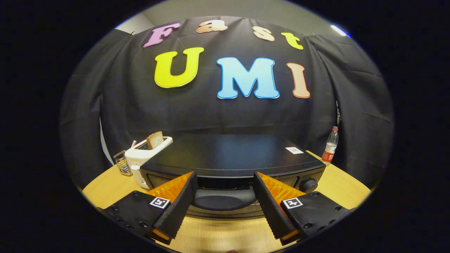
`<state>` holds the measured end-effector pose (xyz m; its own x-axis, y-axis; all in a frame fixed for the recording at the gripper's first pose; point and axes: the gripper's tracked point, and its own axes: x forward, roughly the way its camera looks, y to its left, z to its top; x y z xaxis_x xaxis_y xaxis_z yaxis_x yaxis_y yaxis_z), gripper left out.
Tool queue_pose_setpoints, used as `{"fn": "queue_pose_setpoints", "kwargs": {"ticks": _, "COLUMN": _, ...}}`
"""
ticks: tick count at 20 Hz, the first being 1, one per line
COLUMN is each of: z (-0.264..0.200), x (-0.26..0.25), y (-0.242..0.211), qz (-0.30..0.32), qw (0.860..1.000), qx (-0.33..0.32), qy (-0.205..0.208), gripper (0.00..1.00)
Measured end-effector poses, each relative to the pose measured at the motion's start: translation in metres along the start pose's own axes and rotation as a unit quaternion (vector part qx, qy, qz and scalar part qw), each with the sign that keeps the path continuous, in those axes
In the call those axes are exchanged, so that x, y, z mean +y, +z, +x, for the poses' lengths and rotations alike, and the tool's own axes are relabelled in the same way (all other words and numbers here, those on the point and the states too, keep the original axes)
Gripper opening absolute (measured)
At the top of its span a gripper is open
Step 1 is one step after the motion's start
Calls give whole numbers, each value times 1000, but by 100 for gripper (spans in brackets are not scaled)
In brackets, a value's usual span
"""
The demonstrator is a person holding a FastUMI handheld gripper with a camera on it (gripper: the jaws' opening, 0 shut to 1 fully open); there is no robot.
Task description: Open the toaster oven, put the food inside, and close the toaster oven door.
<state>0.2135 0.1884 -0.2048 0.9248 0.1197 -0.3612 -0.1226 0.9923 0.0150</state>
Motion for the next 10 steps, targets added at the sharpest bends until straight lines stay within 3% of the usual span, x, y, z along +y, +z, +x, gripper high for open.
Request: {"fn": "queue_pose_setpoints", "kwargs": {"ticks": 10, "z": -35, "x": 1, "y": -19, "qz": -5, "qw": 1000, "qx": -6, "qy": 8, "gripper": 100}}
